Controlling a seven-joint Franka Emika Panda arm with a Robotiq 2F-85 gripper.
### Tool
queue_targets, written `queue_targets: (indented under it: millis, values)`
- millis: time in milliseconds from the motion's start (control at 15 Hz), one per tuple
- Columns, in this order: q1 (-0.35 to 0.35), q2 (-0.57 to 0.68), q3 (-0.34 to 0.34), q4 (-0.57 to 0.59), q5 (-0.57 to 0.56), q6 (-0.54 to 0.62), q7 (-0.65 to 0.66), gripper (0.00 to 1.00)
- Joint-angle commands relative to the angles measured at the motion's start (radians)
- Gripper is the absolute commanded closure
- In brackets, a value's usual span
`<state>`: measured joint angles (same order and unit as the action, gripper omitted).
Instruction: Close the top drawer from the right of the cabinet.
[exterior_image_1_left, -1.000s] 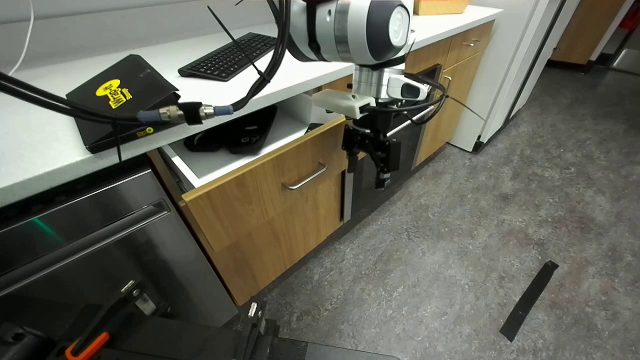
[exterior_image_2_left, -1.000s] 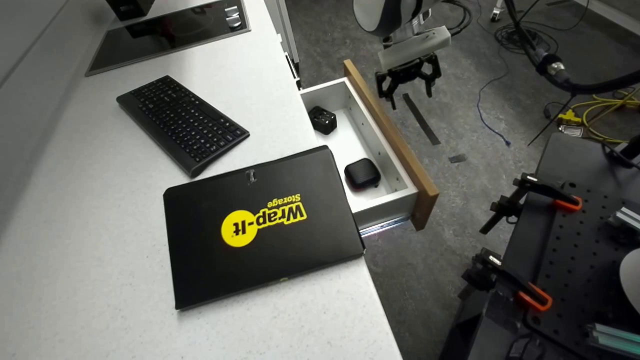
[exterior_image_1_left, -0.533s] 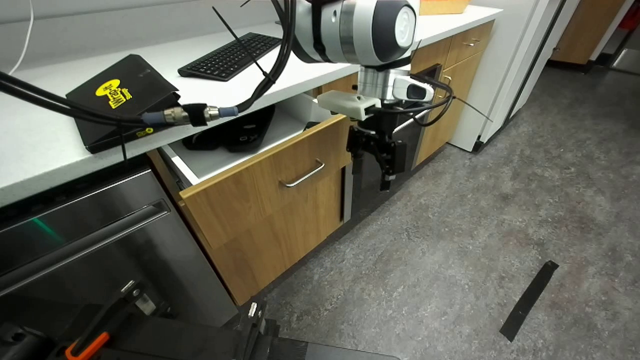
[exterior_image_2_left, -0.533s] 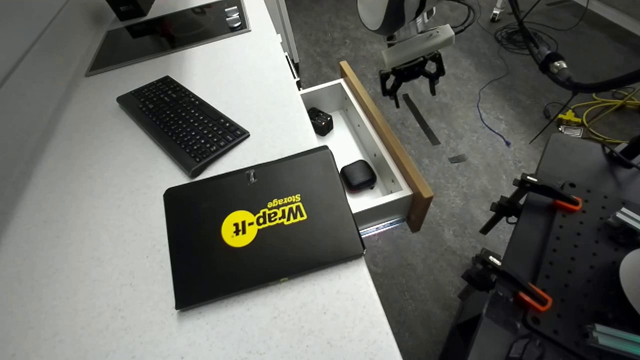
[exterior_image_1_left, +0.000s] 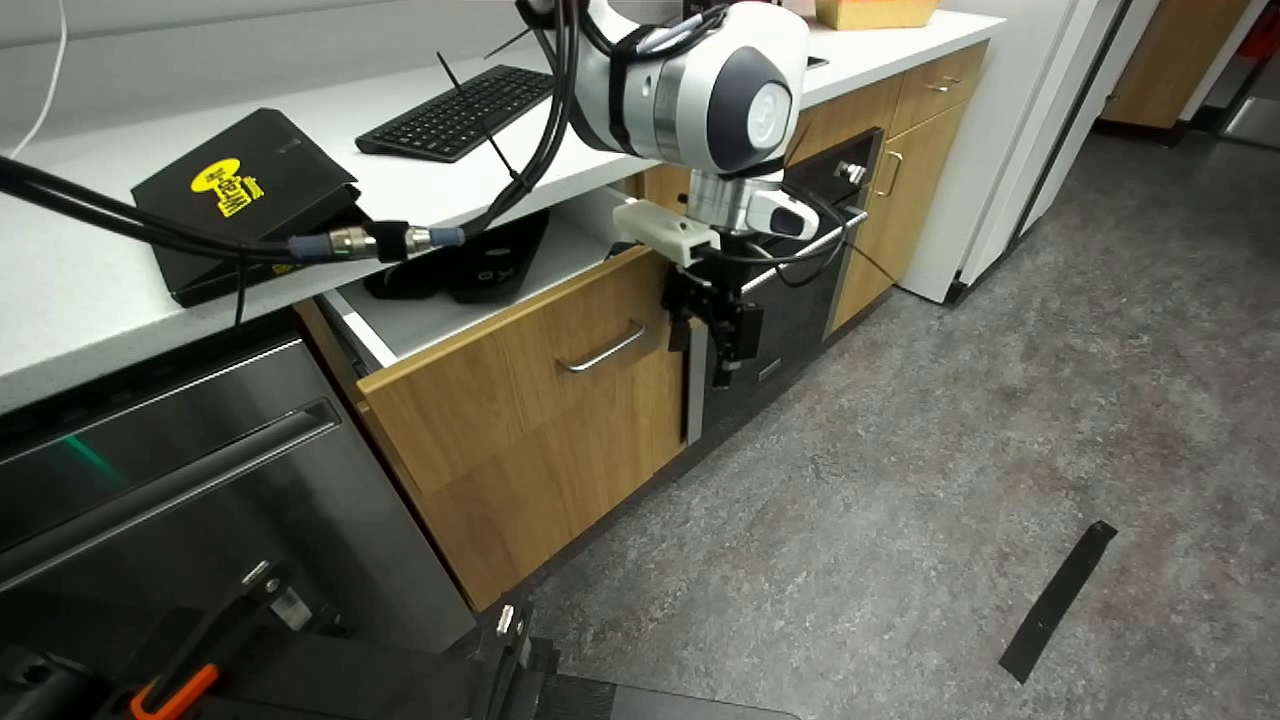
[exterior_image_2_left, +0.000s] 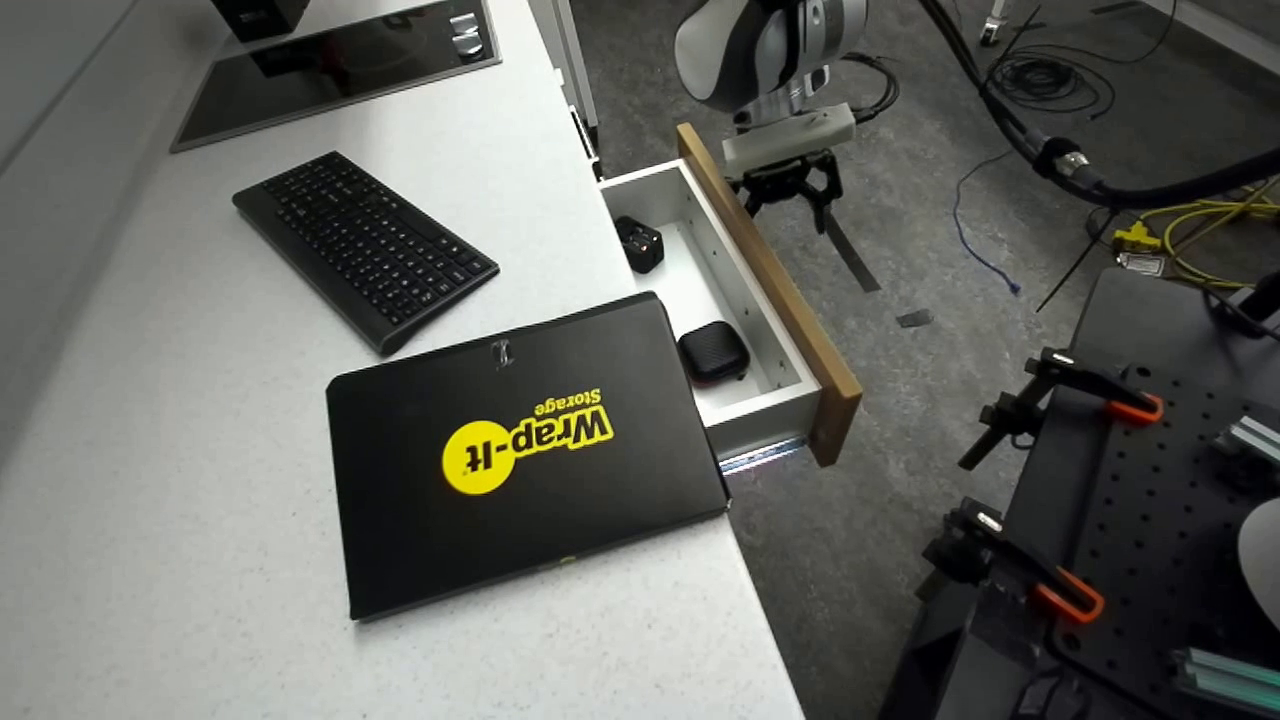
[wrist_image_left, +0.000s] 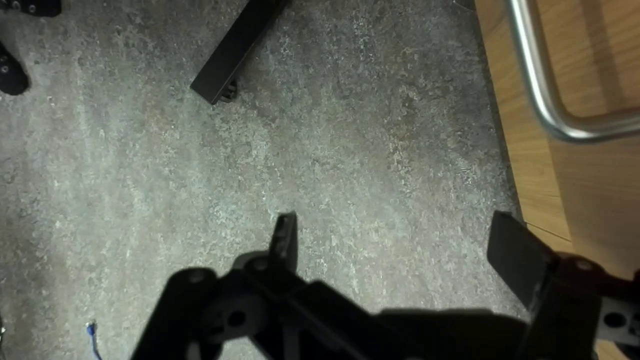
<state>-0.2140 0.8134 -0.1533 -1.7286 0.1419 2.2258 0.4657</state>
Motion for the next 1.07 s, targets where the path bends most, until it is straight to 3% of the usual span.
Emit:
queue_targets:
  millis: [0, 1000]
  values:
    - [-0.002, 0.051, 0.033, 0.075, 0.066, 0.001, -0.067, 0.0]
    - [0.016, 0.091, 0.233, 0.201, 0.133, -0.018, -0.363, 0.0]
